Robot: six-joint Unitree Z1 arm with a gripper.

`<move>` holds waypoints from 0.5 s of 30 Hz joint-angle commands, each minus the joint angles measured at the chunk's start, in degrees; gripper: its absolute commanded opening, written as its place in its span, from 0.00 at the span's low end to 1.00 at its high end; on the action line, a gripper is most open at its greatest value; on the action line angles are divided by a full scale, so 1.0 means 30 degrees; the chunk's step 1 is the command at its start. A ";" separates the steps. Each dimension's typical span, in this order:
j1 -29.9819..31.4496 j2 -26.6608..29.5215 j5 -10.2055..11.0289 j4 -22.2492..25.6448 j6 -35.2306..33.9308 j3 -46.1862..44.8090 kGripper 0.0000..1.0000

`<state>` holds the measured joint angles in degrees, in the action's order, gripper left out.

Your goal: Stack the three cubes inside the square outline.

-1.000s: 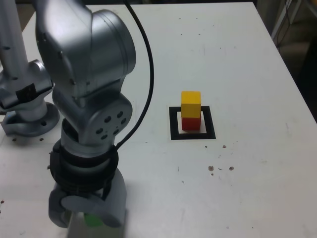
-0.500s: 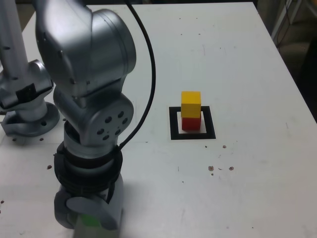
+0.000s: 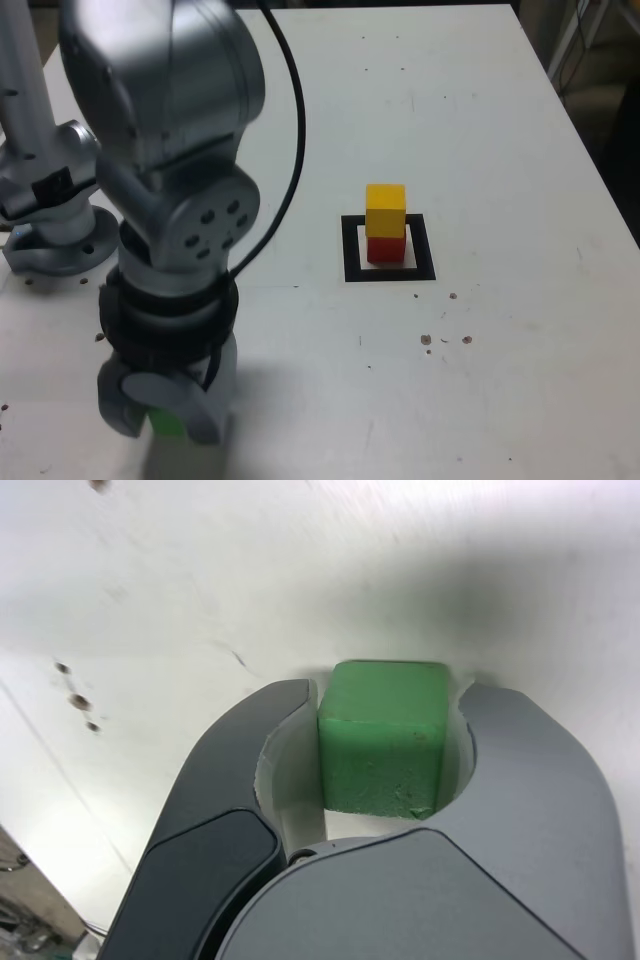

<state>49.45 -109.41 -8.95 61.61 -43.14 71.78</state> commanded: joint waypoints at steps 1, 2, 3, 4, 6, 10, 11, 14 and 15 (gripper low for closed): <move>-0.0132 0.0252 0.0125 0.0253 0.0192 0.0208 0.25; -0.0189 0.0325 0.0200 0.0415 0.0287 0.0276 0.25; -0.0251 0.0403 0.0286 0.0598 0.0384 0.0350 0.25; -0.0318 0.0488 0.0395 0.0818 0.0476 0.0443 0.25; -0.0495 0.0691 0.0656 0.1383 0.0725 0.0699 0.25; -0.1065 0.1148 0.1206 0.2872 0.1550 0.1528 0.25; -0.1243 0.1260 0.1310 0.3257 0.1790 0.1762 0.25; -0.1777 0.1560 0.1515 0.4252 0.2388 0.2353 0.25; -0.1953 0.1646 0.1567 0.4504 0.2554 0.2501 0.25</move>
<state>43.90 -104.98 -4.37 74.77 -35.76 78.93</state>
